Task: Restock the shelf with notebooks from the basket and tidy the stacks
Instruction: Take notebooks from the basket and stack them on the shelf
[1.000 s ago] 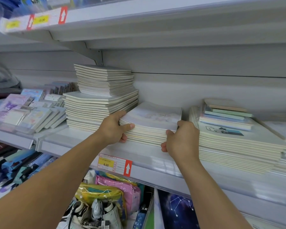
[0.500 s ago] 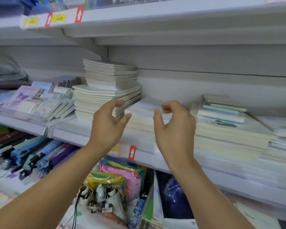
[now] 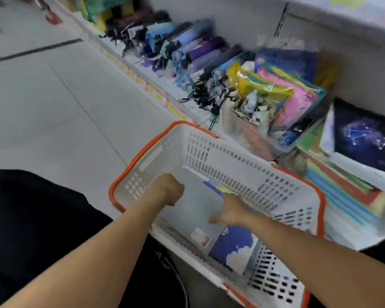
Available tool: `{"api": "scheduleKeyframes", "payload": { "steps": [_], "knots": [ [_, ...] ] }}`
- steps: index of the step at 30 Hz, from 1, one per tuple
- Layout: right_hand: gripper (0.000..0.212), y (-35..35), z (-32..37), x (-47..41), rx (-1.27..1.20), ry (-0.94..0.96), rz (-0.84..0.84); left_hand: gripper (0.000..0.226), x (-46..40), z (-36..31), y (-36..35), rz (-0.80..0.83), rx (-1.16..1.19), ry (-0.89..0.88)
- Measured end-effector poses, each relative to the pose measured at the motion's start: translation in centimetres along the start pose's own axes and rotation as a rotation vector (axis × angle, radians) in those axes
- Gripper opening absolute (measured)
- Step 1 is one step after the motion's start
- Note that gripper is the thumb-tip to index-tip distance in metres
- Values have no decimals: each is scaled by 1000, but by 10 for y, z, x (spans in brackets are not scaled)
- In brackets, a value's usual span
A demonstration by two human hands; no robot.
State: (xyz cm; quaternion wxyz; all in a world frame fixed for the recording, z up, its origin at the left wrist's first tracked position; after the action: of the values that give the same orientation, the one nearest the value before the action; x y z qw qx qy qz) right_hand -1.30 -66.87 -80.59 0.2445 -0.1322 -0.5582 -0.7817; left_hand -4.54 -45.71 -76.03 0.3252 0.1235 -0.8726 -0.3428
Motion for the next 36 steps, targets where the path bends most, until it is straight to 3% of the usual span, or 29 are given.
{"api": "scheduleKeyframes", "payload": {
  "steps": [3,6,9,11,13,16,18,20,22,24,25,26,29,32,36],
  "knots": [
    [110,-47,-48,-19,48,-57,24,39,7,14,-10,66,-348,-182],
    [99,-39,-50,-13,8,-135,-47,50,2,27,-17,171,-552,-260],
    [108,-36,-42,-12,-27,-257,-66,53,-8,26,-24,222,-579,-260],
    [80,-36,-37,-15,-119,-292,-93,61,-5,17,-24,220,-533,-209],
    [42,-28,-25,-12,-307,-305,-78,77,2,9,-25,230,-346,-57],
    [19,13,8,0,-556,-173,-109,88,25,-13,-25,374,225,309],
    [6,47,38,13,-485,99,-219,76,29,-29,-23,473,622,481],
    [13,74,66,31,-212,426,-264,56,27,-39,-22,525,887,551],
    [24,93,72,44,-71,526,-135,28,23,-41,-25,401,931,542],
    [40,104,55,40,-259,312,128,25,21,-37,-28,214,879,513],
    [51,101,36,30,-320,180,176,25,23,-36,-28,150,835,478],
    [61,94,13,19,-303,92,147,25,26,-36,-28,105,783,446],
    [74,41,-61,-2,103,-51,12,25,34,-33,-26,-4,667,386],
    [98,-17,-91,5,101,-162,41,24,45,-29,-23,-72,542,323],
    [108,-39,-91,4,183,-171,-109,12,47,-18,-20,-243,384,123]
  ]
}}
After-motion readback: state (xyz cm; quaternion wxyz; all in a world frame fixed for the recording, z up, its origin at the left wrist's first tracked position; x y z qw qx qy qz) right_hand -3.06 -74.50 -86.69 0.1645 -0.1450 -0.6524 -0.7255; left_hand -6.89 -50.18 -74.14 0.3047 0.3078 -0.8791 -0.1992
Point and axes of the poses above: each hand's wrist, its own x-axis away from the middle knuckle, its own y-axis out of the back of the hand, z = x × y, the point moved 2 cm from there along -x, towards the middle knuckle, and after that the axes turned 15 degrees about -z, right-handed, at the moved point
